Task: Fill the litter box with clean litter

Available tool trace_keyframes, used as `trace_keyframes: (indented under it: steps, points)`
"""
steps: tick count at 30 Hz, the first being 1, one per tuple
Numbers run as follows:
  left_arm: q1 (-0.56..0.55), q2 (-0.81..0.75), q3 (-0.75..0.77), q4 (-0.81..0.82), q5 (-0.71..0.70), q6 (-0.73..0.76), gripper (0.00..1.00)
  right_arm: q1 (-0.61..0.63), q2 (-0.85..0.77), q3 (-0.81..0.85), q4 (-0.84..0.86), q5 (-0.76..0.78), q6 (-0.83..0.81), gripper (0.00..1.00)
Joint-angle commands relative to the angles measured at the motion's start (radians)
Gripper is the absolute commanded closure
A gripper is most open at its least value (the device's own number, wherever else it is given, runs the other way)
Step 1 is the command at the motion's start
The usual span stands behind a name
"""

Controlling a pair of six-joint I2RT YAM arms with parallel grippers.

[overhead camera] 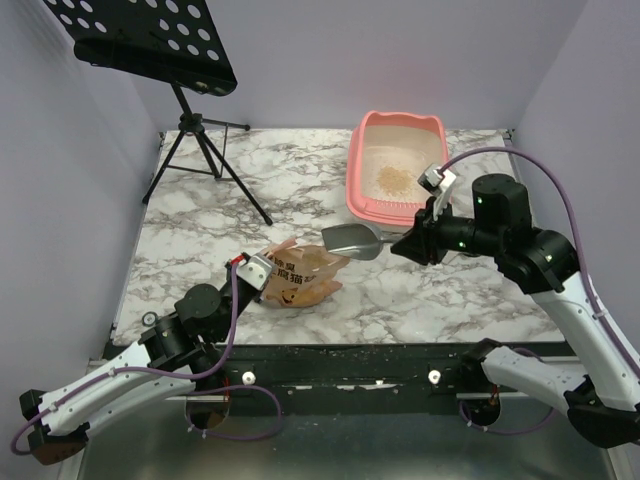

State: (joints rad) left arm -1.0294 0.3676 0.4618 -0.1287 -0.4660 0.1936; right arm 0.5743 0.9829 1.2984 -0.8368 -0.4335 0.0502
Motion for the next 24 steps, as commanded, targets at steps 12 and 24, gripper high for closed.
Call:
trace_keyframes:
  steps: [12, 24]
  points:
    - [0.003, 0.014, 0.032, 0.035, 0.04, -0.008, 1.0, 0.061, -0.003, 0.039, 0.039, -0.051, -0.122, 0.99]
    - [0.003, 0.03, 0.04, 0.029, 0.085, -0.025, 1.0, 0.148, 0.066, 0.036, 0.038, 0.051, -0.222, 0.99]
